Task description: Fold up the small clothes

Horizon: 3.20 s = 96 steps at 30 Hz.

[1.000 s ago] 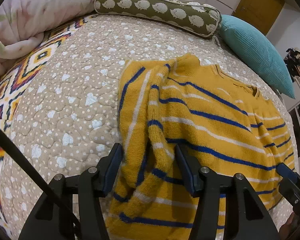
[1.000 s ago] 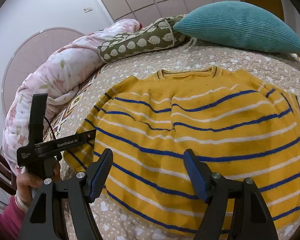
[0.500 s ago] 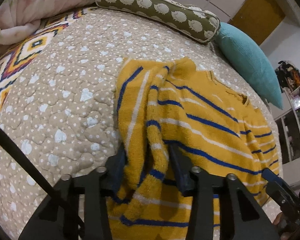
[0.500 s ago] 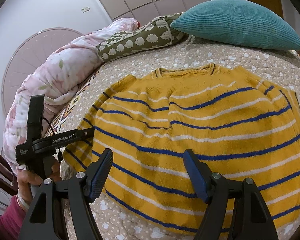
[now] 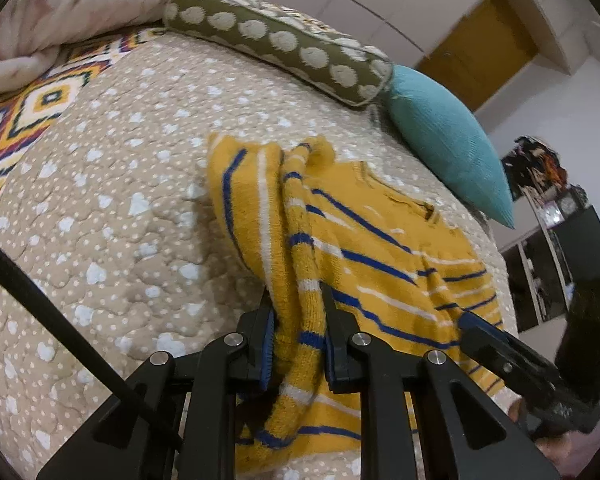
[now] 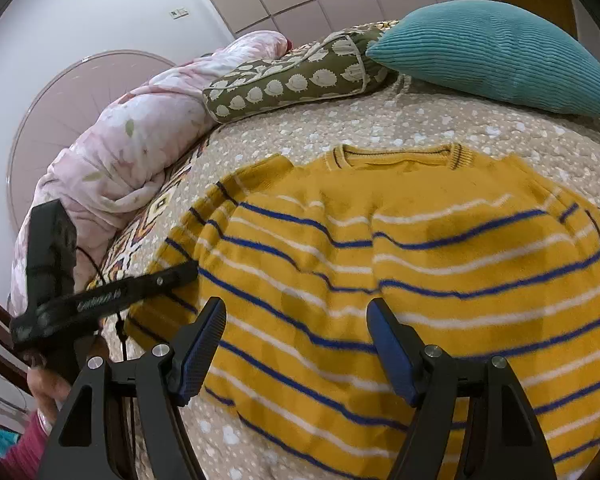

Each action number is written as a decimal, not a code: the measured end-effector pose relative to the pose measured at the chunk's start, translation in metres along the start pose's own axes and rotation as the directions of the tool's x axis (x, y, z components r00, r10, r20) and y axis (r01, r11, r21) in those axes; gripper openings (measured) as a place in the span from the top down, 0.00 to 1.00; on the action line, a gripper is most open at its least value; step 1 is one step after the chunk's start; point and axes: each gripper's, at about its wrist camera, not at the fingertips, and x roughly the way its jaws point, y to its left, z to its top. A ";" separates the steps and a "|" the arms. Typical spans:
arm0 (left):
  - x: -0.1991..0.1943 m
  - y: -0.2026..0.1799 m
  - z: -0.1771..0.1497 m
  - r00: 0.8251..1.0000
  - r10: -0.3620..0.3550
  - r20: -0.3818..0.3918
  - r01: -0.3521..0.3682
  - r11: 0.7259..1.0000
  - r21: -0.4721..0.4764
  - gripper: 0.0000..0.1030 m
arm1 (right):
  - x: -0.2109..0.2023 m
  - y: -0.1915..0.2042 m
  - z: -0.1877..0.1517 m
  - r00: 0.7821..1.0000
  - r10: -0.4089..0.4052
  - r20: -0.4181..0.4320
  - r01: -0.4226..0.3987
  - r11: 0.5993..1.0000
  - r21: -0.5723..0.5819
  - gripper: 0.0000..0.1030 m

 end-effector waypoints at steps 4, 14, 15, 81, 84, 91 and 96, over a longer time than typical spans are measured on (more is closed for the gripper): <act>0.013 0.019 0.011 0.999 -0.003 -0.049 -0.002 0.995 -0.101 0.81 | 0.000 -0.003 -0.001 1.000 0.006 0.003 -0.006 1.000 0.015 0.24; 0.041 0.042 0.027 0.994 -0.081 -0.075 0.064 0.976 -0.209 0.35 | -0.004 -0.023 -0.007 1.000 -0.006 -0.007 0.006 0.999 0.042 0.24; 0.042 0.038 0.027 0.995 -0.066 -0.070 0.051 0.980 -0.193 0.35 | -0.003 -0.025 -0.005 1.000 -0.003 -0.004 0.003 0.999 0.052 0.24; 0.078 -0.160 -0.064 0.984 0.019 -0.175 0.037 0.951 0.307 0.28 | -0.063 -0.196 0.052 0.955 -0.284 0.081 0.260 0.938 0.229 0.54; 0.074 -0.163 -0.070 0.987 0.045 -0.152 0.011 0.937 0.350 0.27 | -0.094 -0.190 0.038 0.971 -0.219 0.100 0.191 0.953 0.236 0.44; 0.078 -0.171 -0.080 0.985 0.070 -0.160 -0.012 0.940 0.340 0.27 | -0.099 -0.163 -0.005 0.984 -0.177 0.017 0.172 0.972 0.160 0.64; 0.074 -0.173 -0.088 0.985 0.100 -0.143 -0.041 0.929 0.369 0.22 | -0.111 -0.169 -0.016 0.980 -0.177 0.088 0.161 0.973 0.167 0.98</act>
